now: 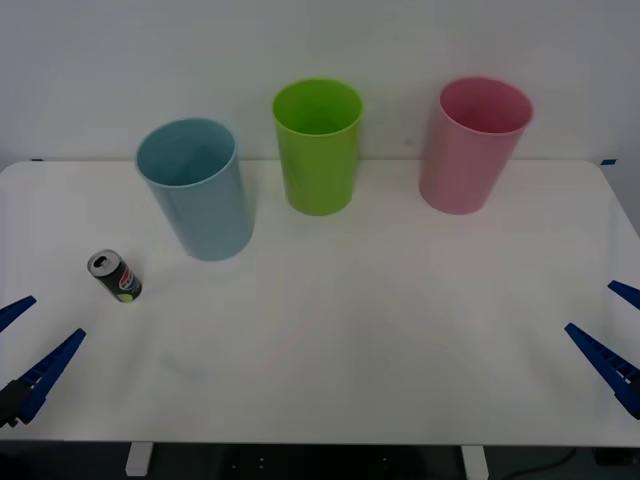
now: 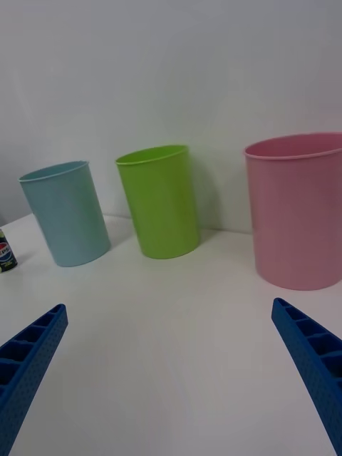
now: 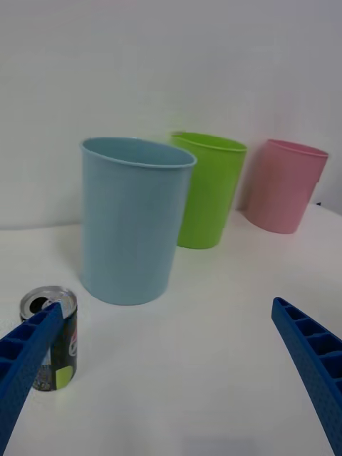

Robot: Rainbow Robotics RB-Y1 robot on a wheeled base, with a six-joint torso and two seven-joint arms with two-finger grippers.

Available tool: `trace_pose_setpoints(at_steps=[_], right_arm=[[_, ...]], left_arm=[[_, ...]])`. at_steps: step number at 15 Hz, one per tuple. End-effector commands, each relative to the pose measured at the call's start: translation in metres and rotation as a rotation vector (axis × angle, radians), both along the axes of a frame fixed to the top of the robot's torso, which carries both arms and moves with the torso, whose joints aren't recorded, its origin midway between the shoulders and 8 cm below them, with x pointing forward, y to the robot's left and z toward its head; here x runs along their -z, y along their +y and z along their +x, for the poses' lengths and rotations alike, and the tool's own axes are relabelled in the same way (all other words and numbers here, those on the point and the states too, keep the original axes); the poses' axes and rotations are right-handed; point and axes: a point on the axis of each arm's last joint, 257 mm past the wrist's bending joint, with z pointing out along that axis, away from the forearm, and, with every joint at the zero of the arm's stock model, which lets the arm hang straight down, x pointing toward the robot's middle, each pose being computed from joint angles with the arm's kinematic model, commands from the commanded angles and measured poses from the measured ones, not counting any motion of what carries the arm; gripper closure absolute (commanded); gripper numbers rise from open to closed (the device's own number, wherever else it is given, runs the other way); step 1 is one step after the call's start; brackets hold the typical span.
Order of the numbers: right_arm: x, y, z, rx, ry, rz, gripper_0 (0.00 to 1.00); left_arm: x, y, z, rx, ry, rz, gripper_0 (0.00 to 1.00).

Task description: Grasp the object on the table and drop it into the matching bin: aluminum can to the light blue bin, PET bottle to the pink bin.

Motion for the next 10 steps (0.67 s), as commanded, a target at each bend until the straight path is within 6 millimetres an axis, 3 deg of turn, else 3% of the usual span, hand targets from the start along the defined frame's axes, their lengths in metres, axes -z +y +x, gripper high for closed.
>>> trace_pose_setpoints(at_steps=[1, 10], right_arm=[[0.000, 0.000, 0.000, 0.000, 0.000, 0.000, 0.00], [0.000, 0.000, 0.000, 0.000, 0.000, 0.000, 0.00]], left_arm=[[0.013, 0.008, 0.000, -0.032, 0.025, 0.056, 0.00], [0.058, 0.037, 0.005, -0.179, 0.114, 0.183, 0.00]])
